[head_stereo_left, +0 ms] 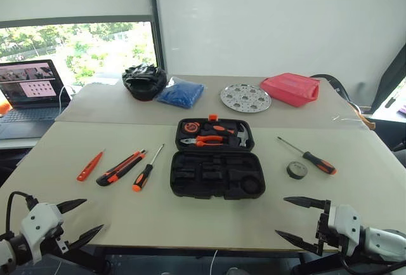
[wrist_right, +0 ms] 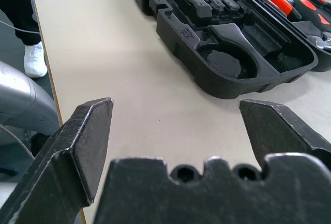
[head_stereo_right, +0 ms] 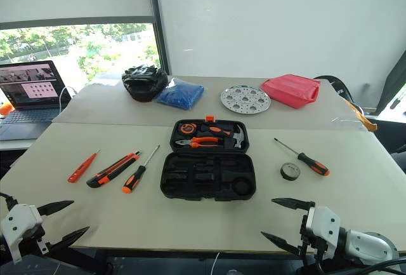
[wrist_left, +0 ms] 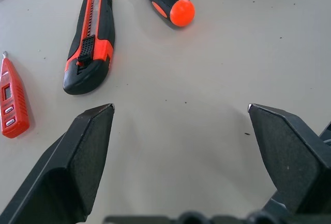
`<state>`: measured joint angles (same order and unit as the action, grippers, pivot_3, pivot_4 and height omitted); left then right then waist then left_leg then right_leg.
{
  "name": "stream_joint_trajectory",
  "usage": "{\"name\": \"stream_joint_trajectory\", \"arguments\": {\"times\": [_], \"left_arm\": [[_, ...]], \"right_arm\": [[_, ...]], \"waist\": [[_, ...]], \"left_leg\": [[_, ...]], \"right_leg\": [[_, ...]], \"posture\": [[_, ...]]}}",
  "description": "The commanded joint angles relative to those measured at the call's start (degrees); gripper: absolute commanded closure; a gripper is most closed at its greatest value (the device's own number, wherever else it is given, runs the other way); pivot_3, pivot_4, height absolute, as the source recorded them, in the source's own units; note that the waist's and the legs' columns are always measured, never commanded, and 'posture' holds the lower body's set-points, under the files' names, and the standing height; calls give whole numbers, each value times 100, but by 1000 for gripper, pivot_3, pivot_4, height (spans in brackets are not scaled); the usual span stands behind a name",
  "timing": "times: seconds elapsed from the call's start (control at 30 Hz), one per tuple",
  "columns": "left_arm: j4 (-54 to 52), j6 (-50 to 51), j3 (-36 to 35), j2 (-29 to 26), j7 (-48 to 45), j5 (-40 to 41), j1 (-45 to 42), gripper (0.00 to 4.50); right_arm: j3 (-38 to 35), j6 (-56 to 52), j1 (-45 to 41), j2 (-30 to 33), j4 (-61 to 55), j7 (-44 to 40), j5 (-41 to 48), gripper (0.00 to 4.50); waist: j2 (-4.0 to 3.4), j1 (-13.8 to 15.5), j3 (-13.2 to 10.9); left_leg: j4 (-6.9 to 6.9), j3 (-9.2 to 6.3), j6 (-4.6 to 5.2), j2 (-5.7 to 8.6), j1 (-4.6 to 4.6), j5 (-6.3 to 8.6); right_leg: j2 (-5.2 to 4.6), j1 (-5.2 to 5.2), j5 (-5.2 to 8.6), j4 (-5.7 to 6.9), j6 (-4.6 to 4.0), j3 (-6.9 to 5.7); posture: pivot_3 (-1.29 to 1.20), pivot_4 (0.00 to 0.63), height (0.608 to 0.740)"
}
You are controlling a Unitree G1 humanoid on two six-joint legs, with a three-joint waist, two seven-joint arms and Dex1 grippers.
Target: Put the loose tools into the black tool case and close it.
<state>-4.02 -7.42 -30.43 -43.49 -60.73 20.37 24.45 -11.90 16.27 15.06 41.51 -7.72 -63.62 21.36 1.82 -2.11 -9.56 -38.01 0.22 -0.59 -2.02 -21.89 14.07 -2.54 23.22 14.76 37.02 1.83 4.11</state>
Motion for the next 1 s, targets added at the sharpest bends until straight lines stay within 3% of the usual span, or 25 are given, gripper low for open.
{"name": "stream_joint_trajectory", "arguments": {"times": [0.03, 0.27, 0.4, 0.6, 0.77, 0.83, 0.9, 1.0], "left_arm": [[-53, -25, -38, 9, 35, 100, -49, 56], [-121, 1466, -529, -89, 168, 934, 148, 56], [-135, 2351, -1179, 150, 749, 1424, 371, 56], [-740, 3999, -1512, 130, 1184, 2101, 868, 56], [-1549, 5228, -1309, -541, 1464, 2792, 174, 56], [-1775, 5780, -801, -991, 1787, 2813, -424, 56], [-1751, 6538, -62, -1333, 2427, 2716, -1381, 56], [-1409, 7414, 966, -1082, 3363, 2506, -3109, 56]], "right_arm": [[-11, 147, -52, -43, -29, 10, 21, 0], [77, 304, -629, -969, -555, 411, 748, 0], [185, -566, -803, -1013, -1170, 463, 1556, 0], [318, -438, -948, -1125, -1272, 429, 1328, 0], [273, -317, -984, -989, -1096, 218, 1161, 0], [202, -351, -1022, -923, -1036, 184, 1172, 0], [197, -379, -1023, -858, -1020, 128, 1181, 0], [194, -414, -995, -827, -986, 72, 1219, 0]], "waist": [[0, 0, 0], [1, -53, 0], [1, -41, 0], [12, -11, 3], [28, 140, 8], [28, 146, 10], [17, 159, 6], [9, 108, 4]], "left_leg": [[0, 0, 0, 0, 0, 0], [0, -2, 0, -5, 6, 0], [0, -4, 0, -17, 5, 0], [0, -5, 0, -18, 7, 0], [0, -8, -9, -13, 12, -6], [0, -6, -12, -14, 19, -8], [0, -5, -12, -7, 25, -8], [0, -8, -12, -2, 22, -8]], "right_leg": [[0, 0, 0, 0, 0, 0], [6, 0, 0, 8, -1, 1], [4, 2, 1, 9, -3, -1], [0, 0, 1, 7, -3, -2], [1, -3, -1, 12, -7, -18], [3, -7, -3, 12, -10, -17], [0, -13, -4, 12, -8, -14], [5, -10, -4, 15, -7, -11]], "posture": [[0, 150, 740], [0, 150, 740], [0, 150, 740], [0, 150, 740], [0, 150, 740], [0, 150, 740], [0, 150, 740], [0, 150, 740]]}}
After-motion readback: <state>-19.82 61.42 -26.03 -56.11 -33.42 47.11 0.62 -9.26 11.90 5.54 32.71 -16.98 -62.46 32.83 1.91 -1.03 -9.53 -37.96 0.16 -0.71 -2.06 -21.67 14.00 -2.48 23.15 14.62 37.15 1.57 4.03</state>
